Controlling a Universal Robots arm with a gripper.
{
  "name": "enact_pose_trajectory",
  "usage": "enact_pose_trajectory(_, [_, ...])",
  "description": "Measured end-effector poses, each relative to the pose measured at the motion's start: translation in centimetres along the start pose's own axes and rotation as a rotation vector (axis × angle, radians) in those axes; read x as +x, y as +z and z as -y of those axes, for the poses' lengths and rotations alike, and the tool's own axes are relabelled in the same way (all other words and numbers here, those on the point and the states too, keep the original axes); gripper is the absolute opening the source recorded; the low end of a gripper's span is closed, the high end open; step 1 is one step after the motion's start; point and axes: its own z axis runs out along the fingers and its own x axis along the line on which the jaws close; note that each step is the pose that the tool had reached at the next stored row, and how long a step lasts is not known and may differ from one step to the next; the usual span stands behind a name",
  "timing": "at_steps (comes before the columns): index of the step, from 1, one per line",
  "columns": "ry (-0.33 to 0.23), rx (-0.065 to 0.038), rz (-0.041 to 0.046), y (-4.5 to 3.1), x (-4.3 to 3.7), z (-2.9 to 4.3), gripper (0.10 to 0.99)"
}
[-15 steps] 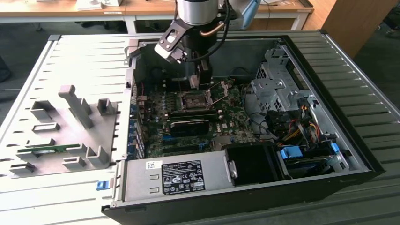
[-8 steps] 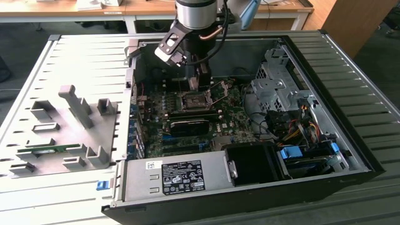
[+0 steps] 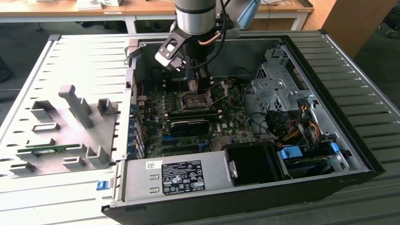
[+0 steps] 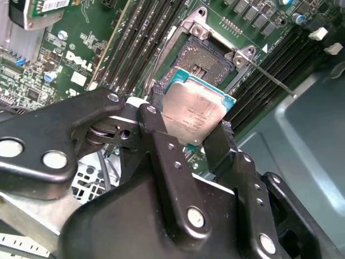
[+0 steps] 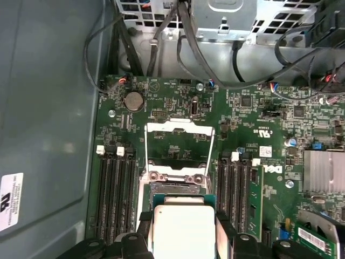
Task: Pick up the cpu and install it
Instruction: 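Place the cpu into insertion slot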
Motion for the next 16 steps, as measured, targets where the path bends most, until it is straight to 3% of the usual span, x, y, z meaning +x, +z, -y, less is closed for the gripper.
enact_pose_trajectory(16, [0.002, 0.0, 0.0003, 1.81, 0.15, 0.35, 0.541])
